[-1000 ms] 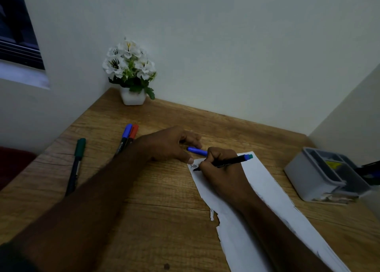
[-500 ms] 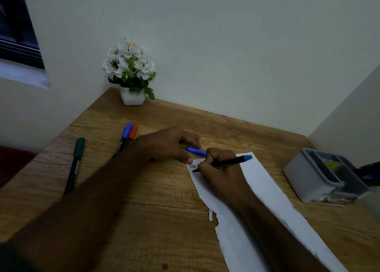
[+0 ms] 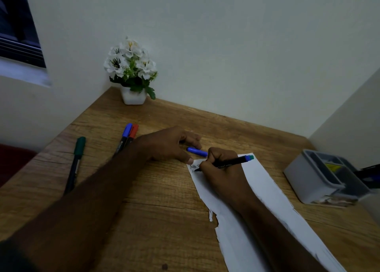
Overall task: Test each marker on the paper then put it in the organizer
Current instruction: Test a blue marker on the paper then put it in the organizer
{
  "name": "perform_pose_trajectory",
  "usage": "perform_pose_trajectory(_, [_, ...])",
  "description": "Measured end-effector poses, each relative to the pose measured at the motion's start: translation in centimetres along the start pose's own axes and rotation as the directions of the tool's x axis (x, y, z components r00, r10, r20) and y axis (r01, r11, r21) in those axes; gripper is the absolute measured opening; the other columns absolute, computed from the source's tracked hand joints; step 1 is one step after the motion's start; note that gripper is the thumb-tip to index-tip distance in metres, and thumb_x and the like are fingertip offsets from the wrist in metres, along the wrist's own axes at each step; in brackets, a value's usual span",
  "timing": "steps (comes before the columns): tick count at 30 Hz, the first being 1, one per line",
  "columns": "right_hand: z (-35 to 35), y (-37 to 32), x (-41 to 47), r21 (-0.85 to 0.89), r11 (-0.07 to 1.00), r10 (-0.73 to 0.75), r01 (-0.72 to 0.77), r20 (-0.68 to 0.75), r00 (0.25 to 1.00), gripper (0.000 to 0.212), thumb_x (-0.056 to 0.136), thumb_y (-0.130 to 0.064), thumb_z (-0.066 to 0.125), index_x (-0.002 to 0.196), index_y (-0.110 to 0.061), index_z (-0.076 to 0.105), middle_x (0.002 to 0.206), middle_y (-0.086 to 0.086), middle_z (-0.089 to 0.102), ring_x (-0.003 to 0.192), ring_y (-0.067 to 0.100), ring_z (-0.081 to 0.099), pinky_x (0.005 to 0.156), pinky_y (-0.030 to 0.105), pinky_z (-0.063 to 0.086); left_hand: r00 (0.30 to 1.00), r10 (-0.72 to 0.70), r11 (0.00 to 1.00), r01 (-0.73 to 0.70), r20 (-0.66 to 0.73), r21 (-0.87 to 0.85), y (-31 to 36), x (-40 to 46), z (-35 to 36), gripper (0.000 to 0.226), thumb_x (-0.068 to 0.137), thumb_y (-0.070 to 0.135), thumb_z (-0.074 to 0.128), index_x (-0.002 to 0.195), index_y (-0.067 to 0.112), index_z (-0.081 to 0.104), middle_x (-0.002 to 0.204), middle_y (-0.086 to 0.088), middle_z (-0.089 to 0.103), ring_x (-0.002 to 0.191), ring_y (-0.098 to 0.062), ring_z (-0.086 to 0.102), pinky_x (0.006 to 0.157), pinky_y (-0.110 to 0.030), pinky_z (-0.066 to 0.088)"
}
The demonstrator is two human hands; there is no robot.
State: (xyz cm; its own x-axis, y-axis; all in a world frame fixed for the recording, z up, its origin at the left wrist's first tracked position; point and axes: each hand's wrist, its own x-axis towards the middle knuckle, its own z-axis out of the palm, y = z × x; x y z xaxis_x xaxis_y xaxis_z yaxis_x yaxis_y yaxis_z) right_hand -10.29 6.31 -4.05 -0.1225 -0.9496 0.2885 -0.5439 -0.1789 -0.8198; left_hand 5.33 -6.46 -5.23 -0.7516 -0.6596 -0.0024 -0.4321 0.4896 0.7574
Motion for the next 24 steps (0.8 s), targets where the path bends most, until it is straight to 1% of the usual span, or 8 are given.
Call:
perform_pose_trajectory(2, [0.2, 0.1, 0.1, -0.012, 1.000, -0.014, 0.014, -0.001, 1.000, 0.041, 0.084, -0.006, 0.073, 0.053, -0.018, 0.051, 0.053, -0.006, 0.049, 0.054, 0.005, 0.046, 0.056, 0.015, 0.036, 1.000, 0.008, 1.000, -0.008, 0.006, 0.000, 0.1, 0.0, -0.1, 0.052, 0.076, 0.024, 0.079, 0.125, 0.033, 0.064, 0.153, 0.010, 0.038, 0.140, -0.007, 0.032, 0.106, -0.024, 0.022])
perform_pose_trajectory(5, [0.1, 0.3, 0.2, -0.013, 1.000, -0.012, 0.012, -0.018, 1.000, 0.040, 0.085, -0.006, 0.073, 0.053, -0.014, 0.049, 0.053, -0.003, 0.048, 0.055, 0.007, 0.043, 0.057, 0.017, 0.034, 1.000, 0.008, 1.000, -0.008, 0.011, 0.006, 0.2, -0.1, -0.1, 0.052, 0.077, 0.023, 0.079, 0.126, 0.033, 0.063, 0.153, 0.010, 0.038, 0.139, -0.006, 0.032, 0.103, -0.022, 0.022])
perform_pose_trajectory(10, [-0.1, 0.9, 0.2, -0.021, 0.999, -0.029, 0.029, 0.008, 1.000, 0.043, 0.085, -0.011, 0.072, 0.052, -0.025, 0.049, 0.054, -0.007, 0.050, 0.056, 0.006, 0.046, 0.059, 0.019, 0.035, 1.000, 0.002, 1.000, -0.002, 0.011, 0.011, 0.3, -0.1, -0.1, 0.053, 0.077, 0.023, 0.078, 0.128, 0.030, 0.062, 0.154, 0.008, 0.037, 0.141, -0.007, 0.030, 0.106, -0.023, 0.020])
perform_pose_trajectory(14, [-0.1, 1.4, 0.5, -0.017, 0.997, -0.069, 0.070, 0.024, 0.997, 0.044, 0.084, -0.015, 0.075, 0.050, -0.028, 0.049, 0.050, -0.011, 0.050, 0.053, 0.003, 0.047, 0.054, 0.015, 0.035, 1.000, -0.002, 1.000, 0.002, 0.018, 0.015, 0.5, -0.2, -0.1, 0.054, 0.078, 0.022, 0.078, 0.129, 0.028, 0.061, 0.154, 0.008, 0.036, 0.142, -0.008, 0.029, 0.108, -0.024, 0.020])
perform_pose_trajectory(17, [-0.2, 1.7, 0.7, 0.021, 0.997, -0.071, 0.071, 0.020, 0.997, 0.047, 0.082, -0.013, 0.077, 0.046, -0.029, 0.051, 0.049, -0.011, 0.050, 0.051, 0.002, 0.045, 0.051, 0.013, 0.033, 1.000, -0.007, 1.000, 0.007, 0.020, 0.008, 0.6, -0.3, -0.2, 0.054, 0.079, 0.022, 0.077, 0.130, 0.028, 0.061, 0.154, 0.009, 0.036, 0.142, -0.008, 0.030, 0.111, -0.026, 0.022])
perform_pose_trajectory(21, [0.0, 1.6, 0.5, 0.028, 0.997, -0.071, 0.070, 0.034, 0.997, 0.033, 0.076, -0.031, 0.070, 0.047, -0.033, 0.056, 0.050, -0.011, 0.053, 0.052, 0.002, 0.049, 0.052, 0.013, 0.036, 0.999, -0.021, 1.000, 0.021, 0.024, -0.004, 0.9, -0.4, -0.1, 0.054, 0.078, 0.020, 0.078, 0.129, 0.028, 0.061, 0.153, 0.009, 0.037, 0.141, -0.009, 0.031, 0.116, -0.032, 0.023])
perform_pose_trajectory(22, [0.0, 1.6, 0.5, 0.021, 0.998, -0.067, 0.066, 0.038, 0.997, 0.030, 0.075, -0.035, 0.068, 0.048, -0.031, 0.057, 0.050, -0.011, 0.053, 0.053, 0.002, 0.049, 0.053, 0.014, 0.036, 0.999, -0.022, 1.000, 0.022, 0.023, -0.004, 0.9, -0.4, -0.1, 0.054, 0.078, 0.020, 0.078, 0.129, 0.027, 0.061, 0.153, 0.009, 0.037, 0.141, -0.009, 0.031, 0.117, -0.033, 0.023])
perform_pose_trajectory(24, [0.0, 1.8, 0.6, 0.006, 0.998, -0.055, 0.055, 0.006, 0.998, 0.029, 0.074, -0.039, 0.066, 0.052, -0.022, 0.058, 0.053, -0.005, 0.055, 0.054, 0.003, 0.049, 0.053, 0.017, 0.037, 1.000, -0.022, 1.000, 0.022, 0.023, -0.008, 0.9, -0.4, -0.2, 0.054, 0.078, 0.019, 0.078, 0.129, 0.026, 0.061, 0.153, 0.008, 0.037, 0.141, -0.010, 0.031, 0.117, -0.032, 0.023])
